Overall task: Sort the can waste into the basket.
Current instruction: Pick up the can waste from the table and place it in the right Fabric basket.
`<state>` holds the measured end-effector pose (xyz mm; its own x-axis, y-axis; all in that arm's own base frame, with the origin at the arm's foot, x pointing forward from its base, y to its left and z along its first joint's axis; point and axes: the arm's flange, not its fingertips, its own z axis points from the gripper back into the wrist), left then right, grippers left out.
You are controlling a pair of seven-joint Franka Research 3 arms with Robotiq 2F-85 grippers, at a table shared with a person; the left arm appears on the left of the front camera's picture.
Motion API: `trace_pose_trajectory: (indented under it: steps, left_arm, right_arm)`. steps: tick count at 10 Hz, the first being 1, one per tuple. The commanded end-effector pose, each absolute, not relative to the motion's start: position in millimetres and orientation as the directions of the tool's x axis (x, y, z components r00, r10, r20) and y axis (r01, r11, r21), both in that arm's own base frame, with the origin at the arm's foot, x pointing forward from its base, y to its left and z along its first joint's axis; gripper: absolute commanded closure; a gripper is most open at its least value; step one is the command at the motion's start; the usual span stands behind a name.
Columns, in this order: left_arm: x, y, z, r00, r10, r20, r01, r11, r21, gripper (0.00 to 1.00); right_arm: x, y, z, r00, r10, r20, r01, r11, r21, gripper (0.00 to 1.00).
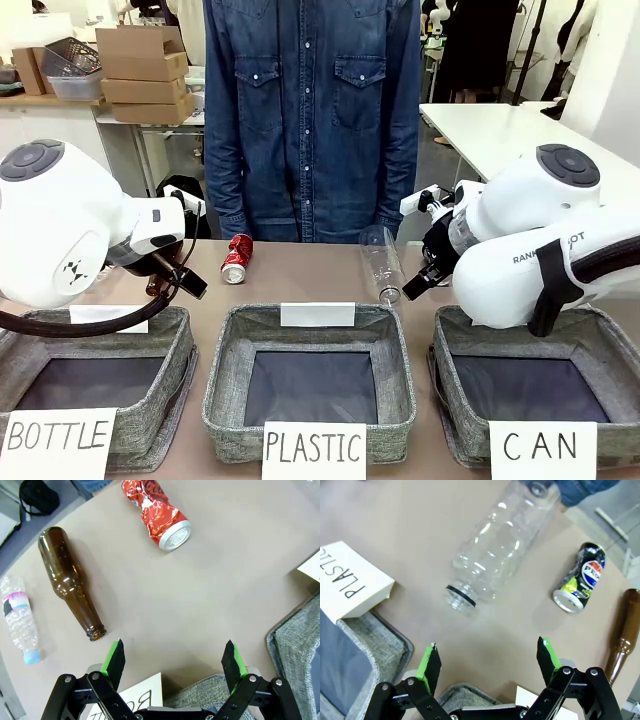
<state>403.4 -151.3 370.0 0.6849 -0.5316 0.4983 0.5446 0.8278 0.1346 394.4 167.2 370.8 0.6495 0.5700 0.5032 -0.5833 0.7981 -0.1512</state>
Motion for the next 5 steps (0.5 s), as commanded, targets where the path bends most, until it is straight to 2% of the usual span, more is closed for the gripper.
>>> trace_pose_trajectory:
  steps: [1, 2, 4, 5]
  left_arm:
    - [403.4, -151.3, 370.0, 0.685, -0.532, 0.498, 0.545, 0.828, 0.135, 0.00]
    - [399.5, -142.0, 403.6, 0.707, -0.554, 0.439, 0.554, 0.820, 0.143, 0.00]
    - [358.0, -130.4, 502.6, 0.767, -0.489, 0.416, 0.507, 0.859, 0.076, 0.00]
    - [324.4, -122.5, 547.2, 0.709, -0.500, 0.497, 0.553, 0.832, 0.047, 0.00]
  right_arm:
    - [394.4, 167.2, 370.8, 0.649, 0.570, 0.503, -0.583, 0.798, -0.151, 0.00]
    - [386.2, 168.2, 403.3, 0.636, 0.574, 0.516, -0.586, 0.794, -0.161, 0.00]
    - [351.1, 158.9, 491.1, 0.680, 0.507, 0.530, -0.559, 0.826, -0.074, 0.00]
    - [322.3, 153.1, 530.4, 0.661, 0.508, 0.552, -0.616, 0.787, 0.013, 0.00]
